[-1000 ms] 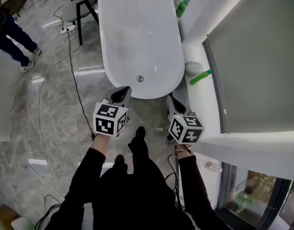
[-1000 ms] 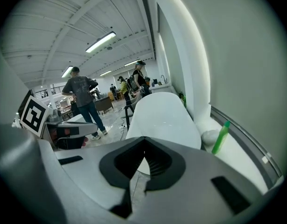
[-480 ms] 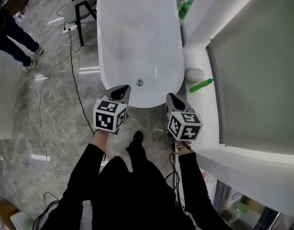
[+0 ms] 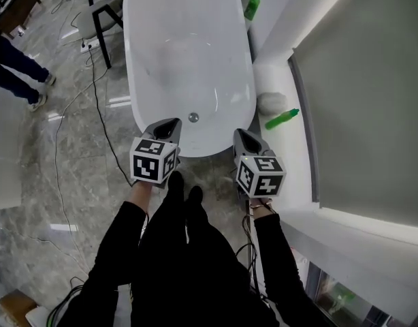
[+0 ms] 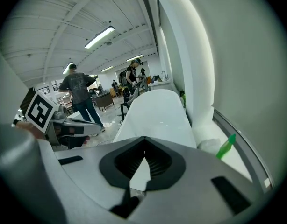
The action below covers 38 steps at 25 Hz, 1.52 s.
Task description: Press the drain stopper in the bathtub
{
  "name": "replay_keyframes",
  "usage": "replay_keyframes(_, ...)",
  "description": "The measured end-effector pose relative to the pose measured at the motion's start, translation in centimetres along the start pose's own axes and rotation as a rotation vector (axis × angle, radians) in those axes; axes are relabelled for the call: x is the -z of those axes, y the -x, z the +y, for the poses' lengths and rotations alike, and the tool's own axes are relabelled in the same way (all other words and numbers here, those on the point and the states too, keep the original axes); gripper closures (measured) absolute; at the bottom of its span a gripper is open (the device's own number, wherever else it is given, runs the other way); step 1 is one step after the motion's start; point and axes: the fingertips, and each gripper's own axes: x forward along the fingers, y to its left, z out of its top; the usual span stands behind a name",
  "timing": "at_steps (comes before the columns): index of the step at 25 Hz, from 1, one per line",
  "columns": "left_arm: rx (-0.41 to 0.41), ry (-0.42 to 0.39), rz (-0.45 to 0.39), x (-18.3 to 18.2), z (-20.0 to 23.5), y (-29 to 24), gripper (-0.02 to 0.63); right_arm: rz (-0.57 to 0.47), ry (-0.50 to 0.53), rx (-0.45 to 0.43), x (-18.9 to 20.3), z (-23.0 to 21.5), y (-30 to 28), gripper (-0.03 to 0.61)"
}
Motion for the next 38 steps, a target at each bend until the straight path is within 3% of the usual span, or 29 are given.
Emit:
replay_keyframes(10,0.017,-0.021,0.06,-0.2,1.2,-5.1,0.609,0.012,-0.019,0.014,-1.3,-2.4,-3.6,0.577)
replay_keyframes(20,0.044,-0.016,0.133,0.1,4.8,-12.3,0.609,0.073,-0.032,0.004,-2.0,-3.7,-10.8,0.577)
replay_keyframes(28,0.07,-0.011,0.219,3.4,8.1,-18.1,0.609,0.136,-0.055,0.002,-0.7,-4.5,-17.6,0.577)
replay_keyframes(38,0.096,0.034,0.327,8.7,11.6,-24.8,0.609,0.251,-0.105,0.02,3.9,-6.8,-25.3,0.577)
